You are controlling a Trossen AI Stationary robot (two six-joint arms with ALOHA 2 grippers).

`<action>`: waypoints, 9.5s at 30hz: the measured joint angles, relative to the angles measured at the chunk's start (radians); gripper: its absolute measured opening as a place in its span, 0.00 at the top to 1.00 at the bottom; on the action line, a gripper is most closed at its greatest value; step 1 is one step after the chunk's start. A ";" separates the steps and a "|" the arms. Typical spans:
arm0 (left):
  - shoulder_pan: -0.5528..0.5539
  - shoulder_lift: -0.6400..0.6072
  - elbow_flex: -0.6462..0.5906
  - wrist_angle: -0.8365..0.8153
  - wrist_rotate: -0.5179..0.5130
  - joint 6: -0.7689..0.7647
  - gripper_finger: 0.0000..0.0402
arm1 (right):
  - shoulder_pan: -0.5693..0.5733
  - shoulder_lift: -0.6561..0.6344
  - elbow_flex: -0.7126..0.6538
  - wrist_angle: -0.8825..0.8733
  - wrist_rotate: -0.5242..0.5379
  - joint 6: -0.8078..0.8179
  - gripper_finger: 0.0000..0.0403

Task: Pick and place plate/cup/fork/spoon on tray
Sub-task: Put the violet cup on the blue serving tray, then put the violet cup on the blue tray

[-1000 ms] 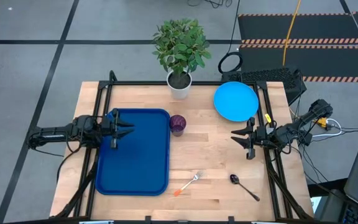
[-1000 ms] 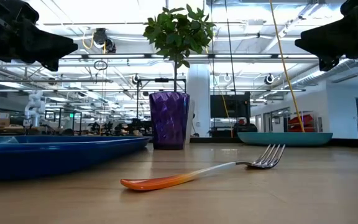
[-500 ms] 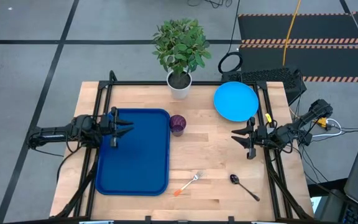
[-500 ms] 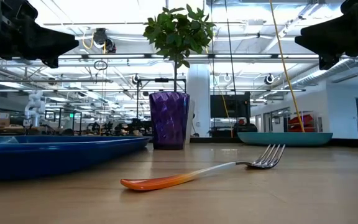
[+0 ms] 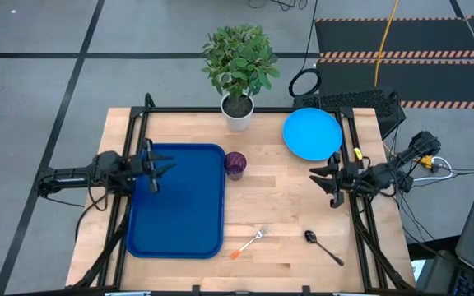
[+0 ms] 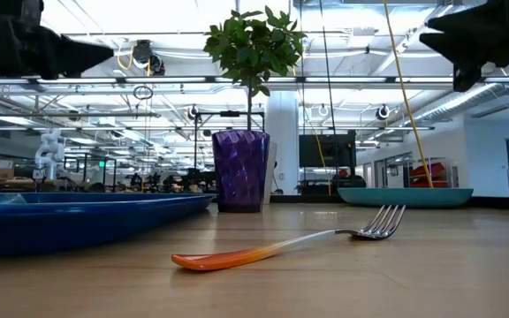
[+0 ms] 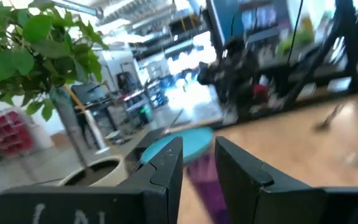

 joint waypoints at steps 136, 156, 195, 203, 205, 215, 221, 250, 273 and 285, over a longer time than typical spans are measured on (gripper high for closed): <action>0.147 1.771 1.439 -1.048 -0.081 -0.248 0.28 | -0.731 0.811 0.764 -0.351 -0.258 -0.367 0.55; 0.178 1.877 1.440 -0.995 -0.061 -0.343 0.44 | -0.733 0.810 0.764 -0.351 -0.256 -0.365 0.55; 0.178 1.827 1.482 -0.988 -0.044 -0.302 0.44 | -0.733 0.810 0.763 -0.351 -0.179 -0.365 0.55; 0.186 1.827 1.478 -0.989 -0.044 -0.304 0.46 | -0.733 0.810 0.763 -0.359 -0.179 -0.363 0.55; 0.186 1.827 1.462 -0.986 -0.044 -0.304 0.49 | -0.733 0.810 0.763 -0.359 -0.179 -0.360 0.55; 0.188 1.827 1.415 -0.923 -0.044 -0.307 0.59 | -0.733 0.810 0.763 -0.351 -0.179 -0.361 0.55; 0.188 1.830 1.415 -0.924 -0.044 -0.299 0.78 | -0.733 0.810 0.763 -0.351 -0.179 -0.364 0.55; 0.183 1.860 1.625 -1.192 -0.034 -0.249 0.98 | -0.733 0.811 0.763 -0.381 -0.178 -0.382 0.55; 0.274 1.810 1.545 -1.292 -0.155 -0.231 0.98 | -0.733 0.810 0.763 -0.412 -0.127 -0.374 0.55; 0.337 1.805 1.463 -1.211 -0.104 -0.228 0.98 | -0.733 0.811 0.763 -0.419 -0.127 -0.372 0.55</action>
